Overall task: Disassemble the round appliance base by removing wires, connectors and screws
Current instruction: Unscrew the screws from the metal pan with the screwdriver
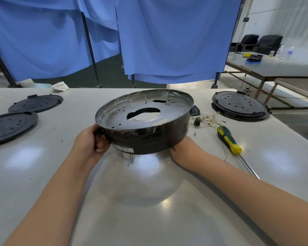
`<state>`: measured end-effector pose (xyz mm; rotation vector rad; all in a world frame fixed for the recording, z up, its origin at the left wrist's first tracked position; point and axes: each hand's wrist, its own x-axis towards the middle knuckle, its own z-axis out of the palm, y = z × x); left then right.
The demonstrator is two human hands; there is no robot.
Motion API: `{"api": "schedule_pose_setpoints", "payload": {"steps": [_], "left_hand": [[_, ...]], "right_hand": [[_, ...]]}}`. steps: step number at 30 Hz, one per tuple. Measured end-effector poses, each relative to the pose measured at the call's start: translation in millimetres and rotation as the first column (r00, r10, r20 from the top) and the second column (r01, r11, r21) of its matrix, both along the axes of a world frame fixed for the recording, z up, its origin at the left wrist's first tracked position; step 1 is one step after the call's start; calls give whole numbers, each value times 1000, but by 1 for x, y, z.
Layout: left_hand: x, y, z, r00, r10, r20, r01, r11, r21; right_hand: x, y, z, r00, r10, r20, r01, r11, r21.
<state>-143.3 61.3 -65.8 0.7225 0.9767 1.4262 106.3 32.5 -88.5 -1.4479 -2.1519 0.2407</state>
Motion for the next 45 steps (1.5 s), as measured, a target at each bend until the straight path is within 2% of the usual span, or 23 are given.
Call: {"api": "schedule_pose_setpoints", "payload": {"steps": [4,8,11,14,17,23,27,31,38,45], "left_hand": [[-1,-1,0,1000,3,-15,-3,1000,-6],[0,-1,-1,999,-7,-38,7,1000,-5],[-1,-2,-2,999,-12,-40,12,1000,-7],[-2,-1,-3,998,-31,-58,30,1000,-2],[-2,0,-4,995,-59,-82,61,998,14],[1,0,-4,984,-119,-130,125,991,41],[0,0,-5,983,-136,-124,142,989,45],[2,-1,-7,979,-149,-138,156,987,44],[13,-6,-8,963,-194,-189,205,978,41],[29,-13,-8,949,-227,-221,236,972,15]], "right_hand": [[18,-6,3,999,-18,37,20,999,-46],[51,-7,6,989,-133,72,138,988,-74],[75,-2,11,957,-291,-15,291,957,3],[89,5,14,916,-384,-119,382,923,-39],[91,13,18,920,-366,-137,351,928,-123],[84,27,31,942,-322,93,335,924,-186],[79,29,34,938,-330,104,345,911,-226],[77,25,35,961,-268,64,275,934,-228],[101,-2,37,953,-240,182,264,957,-118],[131,-44,33,949,-261,176,290,943,-166]]}}
